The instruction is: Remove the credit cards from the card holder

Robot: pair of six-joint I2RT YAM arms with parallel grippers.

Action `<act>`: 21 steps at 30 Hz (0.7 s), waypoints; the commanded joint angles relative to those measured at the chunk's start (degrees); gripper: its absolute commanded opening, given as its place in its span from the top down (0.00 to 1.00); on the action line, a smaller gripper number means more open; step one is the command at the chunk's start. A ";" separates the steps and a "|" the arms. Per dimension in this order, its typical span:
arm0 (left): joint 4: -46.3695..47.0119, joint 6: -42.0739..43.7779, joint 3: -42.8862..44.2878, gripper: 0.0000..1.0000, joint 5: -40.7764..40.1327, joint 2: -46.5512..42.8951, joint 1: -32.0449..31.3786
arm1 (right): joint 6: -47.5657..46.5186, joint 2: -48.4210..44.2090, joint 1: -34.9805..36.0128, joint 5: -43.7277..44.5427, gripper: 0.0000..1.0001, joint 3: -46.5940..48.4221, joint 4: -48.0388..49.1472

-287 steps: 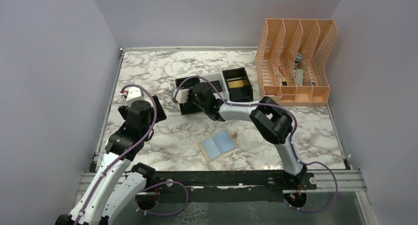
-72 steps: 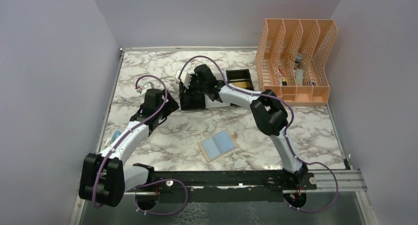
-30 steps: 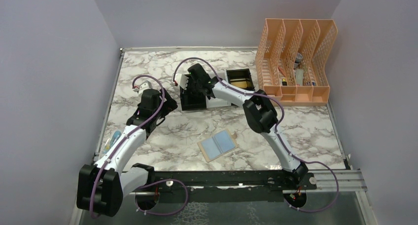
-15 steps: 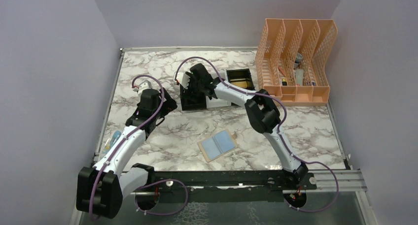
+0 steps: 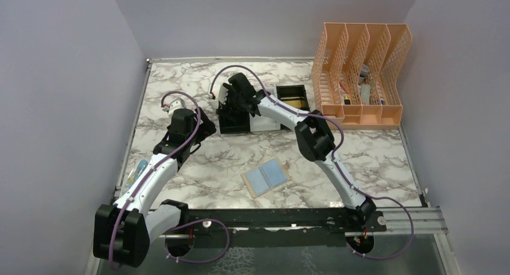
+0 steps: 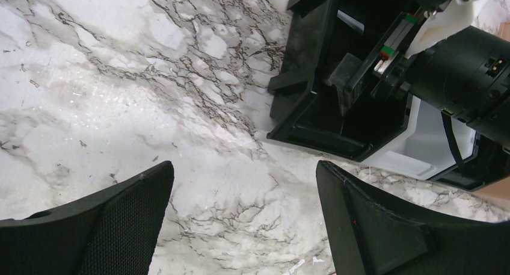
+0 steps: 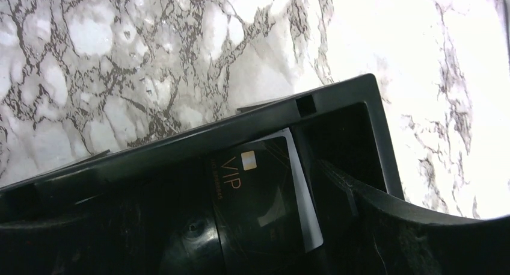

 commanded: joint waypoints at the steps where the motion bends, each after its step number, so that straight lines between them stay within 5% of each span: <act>1: -0.27 1.27 2.13 0.09 -0.26 -0.83 0.36 | 1.32 6.83 -0.52 -2.97 0.18 4.22 -13.63; 8: -0.29 1.48 1.87 0.09 -0.22 -1.25 0.36 | 3.99 4.74 -0.84 -6.35 0.25 -0.54 -17.40; 21: -0.34 1.24 2.22 0.09 0.59 -1.34 0.36 | 4.77 1.16 -1.04 -12.14 0.57 1.76 -19.57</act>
